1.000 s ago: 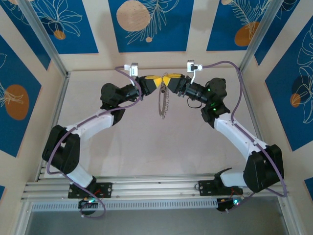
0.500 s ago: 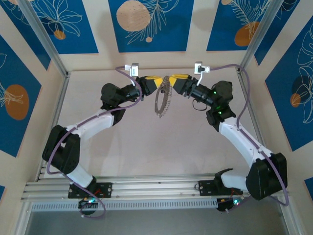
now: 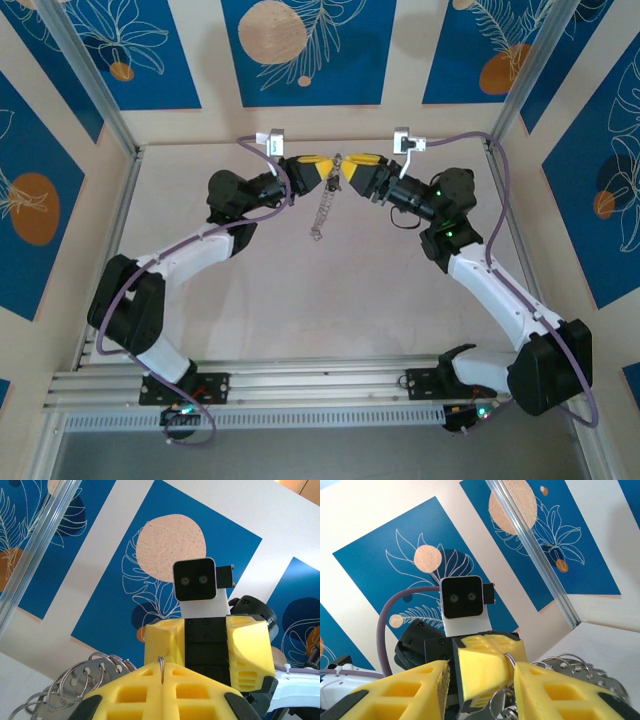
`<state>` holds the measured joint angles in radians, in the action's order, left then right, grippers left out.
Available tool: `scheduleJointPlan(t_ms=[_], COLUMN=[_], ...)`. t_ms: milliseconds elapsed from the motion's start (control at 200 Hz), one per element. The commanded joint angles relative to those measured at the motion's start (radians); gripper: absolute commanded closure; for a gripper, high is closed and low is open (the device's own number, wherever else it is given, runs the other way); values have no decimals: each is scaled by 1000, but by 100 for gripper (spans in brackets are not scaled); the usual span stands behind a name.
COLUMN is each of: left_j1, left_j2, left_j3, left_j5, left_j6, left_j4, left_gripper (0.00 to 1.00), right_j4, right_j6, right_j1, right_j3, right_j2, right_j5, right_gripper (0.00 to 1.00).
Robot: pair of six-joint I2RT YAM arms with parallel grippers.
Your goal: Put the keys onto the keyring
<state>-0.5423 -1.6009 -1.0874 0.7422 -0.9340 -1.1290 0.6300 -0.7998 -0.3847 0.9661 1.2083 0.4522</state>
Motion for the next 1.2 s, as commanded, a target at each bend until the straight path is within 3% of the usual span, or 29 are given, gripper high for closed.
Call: scheduleJointPlan(t_ms=[0, 370, 695, 840, 1065, 1195], left_j1=[-13, -12, -14, -15, -13, 7], left_j2=[8, 11, 7, 9, 23, 59], left_j3=[-31, -31, -33, -35, -39, -42], left_j5=[1, 3, 3, 2, 15, 45], left_j6=[12, 14, 14, 14, 47, 112], left_j4=[-50, -50, -49, -49, -4, 81], left_gripper=[100, 100, 100, 100, 100, 79], right_j4=[13, 23, 44, 40, 12, -57], right_j6=[14, 8, -7, -3, 5, 40], right_j1=[-11, -18, -22, -22, 22, 65], right_j3=[35, 38, 62, 63, 64, 91], right_j2=[25, 59, 97, 100, 98, 100], right_j5=[1, 0, 68, 79, 114, 188], right_gripper=[61, 63, 81, 100, 100, 100])
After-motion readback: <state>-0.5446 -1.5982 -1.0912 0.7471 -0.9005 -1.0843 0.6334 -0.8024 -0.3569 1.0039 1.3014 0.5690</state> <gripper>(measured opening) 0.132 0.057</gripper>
